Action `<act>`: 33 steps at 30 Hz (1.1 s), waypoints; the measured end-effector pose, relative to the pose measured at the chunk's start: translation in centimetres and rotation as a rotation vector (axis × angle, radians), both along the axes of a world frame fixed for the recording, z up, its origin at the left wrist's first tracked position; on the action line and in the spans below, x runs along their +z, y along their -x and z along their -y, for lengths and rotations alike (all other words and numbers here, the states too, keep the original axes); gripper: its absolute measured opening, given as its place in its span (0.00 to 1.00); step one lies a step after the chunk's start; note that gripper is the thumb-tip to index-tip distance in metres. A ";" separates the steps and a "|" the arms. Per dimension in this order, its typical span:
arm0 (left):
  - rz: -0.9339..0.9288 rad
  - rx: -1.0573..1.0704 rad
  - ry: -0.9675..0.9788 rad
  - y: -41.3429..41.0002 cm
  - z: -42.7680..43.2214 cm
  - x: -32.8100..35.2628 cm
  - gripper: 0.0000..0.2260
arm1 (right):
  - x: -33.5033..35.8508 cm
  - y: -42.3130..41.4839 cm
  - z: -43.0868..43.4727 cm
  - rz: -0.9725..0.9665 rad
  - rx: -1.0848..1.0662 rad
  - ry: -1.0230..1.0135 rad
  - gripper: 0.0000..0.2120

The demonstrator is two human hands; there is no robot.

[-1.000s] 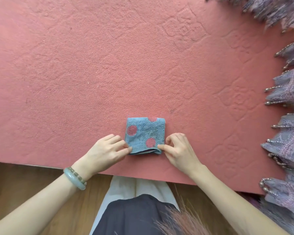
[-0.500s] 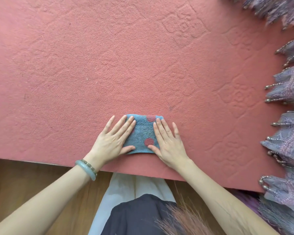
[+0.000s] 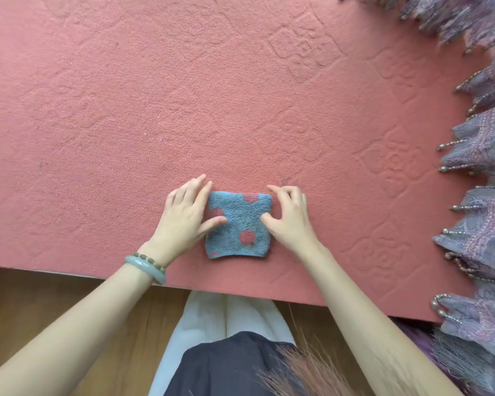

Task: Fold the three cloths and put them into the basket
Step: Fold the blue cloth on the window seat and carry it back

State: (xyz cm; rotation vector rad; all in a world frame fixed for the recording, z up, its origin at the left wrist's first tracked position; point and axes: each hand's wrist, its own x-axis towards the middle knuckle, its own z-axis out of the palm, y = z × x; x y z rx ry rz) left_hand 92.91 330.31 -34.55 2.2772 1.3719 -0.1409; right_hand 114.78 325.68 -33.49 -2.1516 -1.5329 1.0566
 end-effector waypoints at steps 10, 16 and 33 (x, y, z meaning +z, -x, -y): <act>0.325 0.276 0.456 -0.5 -1.6 0.2 0.20 | -0.8 -0.7 -1.1 -0.055 0.135 0.138 0.15; 0.667 0.666 0.704 -0.7 0.8 0.9 0.08 | -0.6 -0.5 -0.1 -0.224 -0.025 0.316 0.21; 0.840 0.594 1.046 -3.1 -3.0 20.7 0.15 | 19.8 0.0 2.2 -1.012 -0.648 0.113 0.14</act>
